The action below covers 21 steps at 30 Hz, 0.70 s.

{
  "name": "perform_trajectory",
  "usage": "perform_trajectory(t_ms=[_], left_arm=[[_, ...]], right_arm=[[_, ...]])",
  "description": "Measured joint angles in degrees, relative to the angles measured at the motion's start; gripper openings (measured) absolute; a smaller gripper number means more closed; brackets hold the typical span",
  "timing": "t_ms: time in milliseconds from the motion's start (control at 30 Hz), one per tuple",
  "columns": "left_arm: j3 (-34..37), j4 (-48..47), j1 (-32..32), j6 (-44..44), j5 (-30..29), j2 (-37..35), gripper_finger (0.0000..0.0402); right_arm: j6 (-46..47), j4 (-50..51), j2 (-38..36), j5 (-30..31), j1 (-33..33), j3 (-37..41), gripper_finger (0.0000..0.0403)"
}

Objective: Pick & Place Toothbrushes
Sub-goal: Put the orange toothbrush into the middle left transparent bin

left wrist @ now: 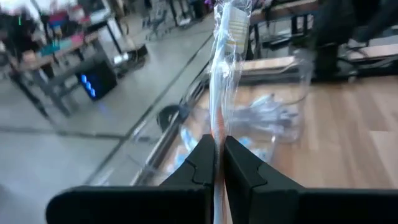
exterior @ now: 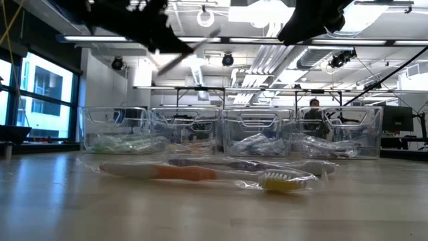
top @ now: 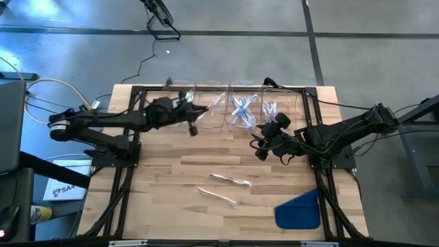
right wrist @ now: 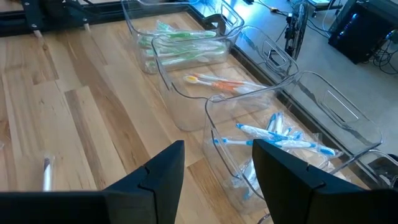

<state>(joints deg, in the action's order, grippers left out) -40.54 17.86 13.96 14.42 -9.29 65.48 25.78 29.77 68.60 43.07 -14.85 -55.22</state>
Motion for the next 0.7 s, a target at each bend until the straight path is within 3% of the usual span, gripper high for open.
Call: perform_trajectory(t_ms=[300, 433, 600, 700], left_arm=[[-0.1, 2.6, 10.7, -8.9, 4.2, 9.6, 0.0007], [-4.0, 0.3, 12.9, -11.4, 4.3, 13.3, 0.0007], [-14.0, -9.5, 12.6, -7.2, 3.4, 19.1, 0.0007], [-19.4, -18.8, 12.7, -7.2, -1.1, 22.6, 0.0007]], right_arm=[[0.1, 0.0, 0.0, 0.0, 0.0, 0.0, 0.0183], [0.0, 0.0, 0.0, 0.2, 0.0, 0.0, 0.0183], [0.0, 0.0, 0.0, 0.3, 0.0, 0.0, 0.0183], [0.1, 0.0, 0.0, 0.3, 0.0, 0.0, 0.0183]])
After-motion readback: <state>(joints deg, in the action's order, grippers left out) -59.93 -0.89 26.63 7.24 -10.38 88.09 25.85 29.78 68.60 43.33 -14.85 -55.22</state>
